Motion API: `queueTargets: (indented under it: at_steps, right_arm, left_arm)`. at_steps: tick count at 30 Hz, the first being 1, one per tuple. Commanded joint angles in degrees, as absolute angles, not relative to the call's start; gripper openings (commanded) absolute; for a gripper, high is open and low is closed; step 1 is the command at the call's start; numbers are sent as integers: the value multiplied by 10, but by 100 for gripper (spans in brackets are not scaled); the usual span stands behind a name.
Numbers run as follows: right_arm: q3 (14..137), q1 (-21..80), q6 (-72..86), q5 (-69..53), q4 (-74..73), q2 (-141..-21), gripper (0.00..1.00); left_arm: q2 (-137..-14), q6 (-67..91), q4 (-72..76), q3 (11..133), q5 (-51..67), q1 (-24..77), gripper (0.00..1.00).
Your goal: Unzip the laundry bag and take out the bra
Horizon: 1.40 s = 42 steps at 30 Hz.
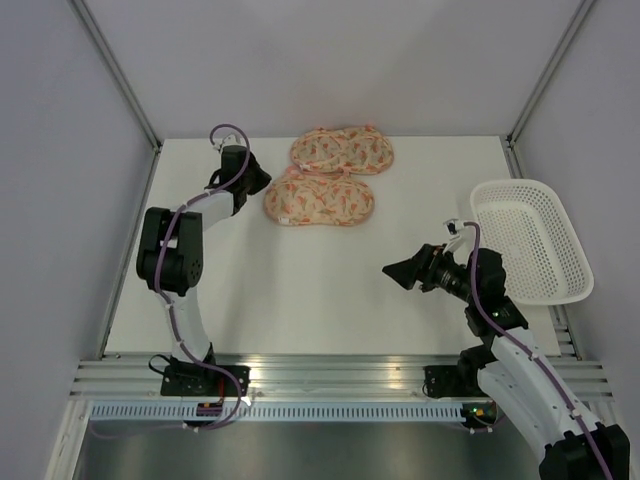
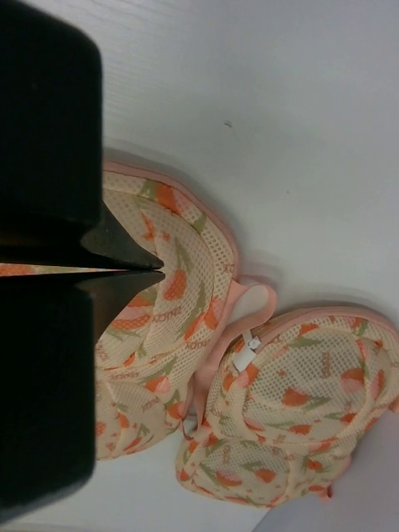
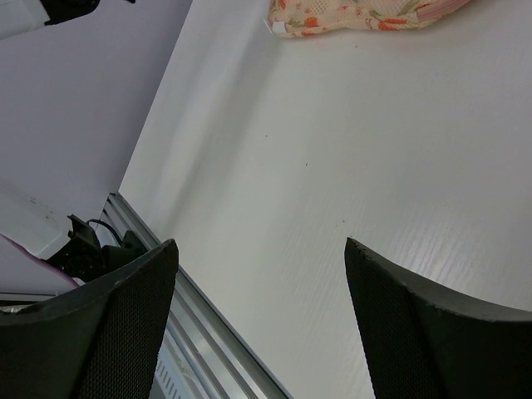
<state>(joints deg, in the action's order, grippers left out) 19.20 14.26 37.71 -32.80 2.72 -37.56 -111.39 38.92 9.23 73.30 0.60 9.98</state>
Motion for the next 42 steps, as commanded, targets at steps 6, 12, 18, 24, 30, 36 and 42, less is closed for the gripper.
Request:
queueTargets:
  at_steps: [6, 12, 18, 24, 30, 36, 42]
  right_arm:
    - [197, 148, 364, -314, 3, -350, 88]
    - [189, 149, 364, -296, 3, -363, 90]
    - [191, 149, 364, -255, -24, -378, 91]
    - [195, 151, 359, -245, -50, -389, 91]
    - [200, 152, 354, -229, -62, -400, 91]
    - [195, 154, 353, -205, -62, -431, 91]
    - [192, 153, 346, -174, -29, -506, 91]
  left_arm:
    - [-1194, 397, 129, 739, 87, 105, 2]
    - [-1094, 480, 145, 588, 41, 133, 2]
    - [-981, 579, 195, 421, 19, 222, 2]
    - [-911, 697, 280, 281, -17, 364, 2]
    - [-895, 745, 322, 244, -53, 511, 2]
    - [-861, 743, 316, 245, -59, 576, 2]
    - [-710, 678, 84, 311, -167, 616, 16]
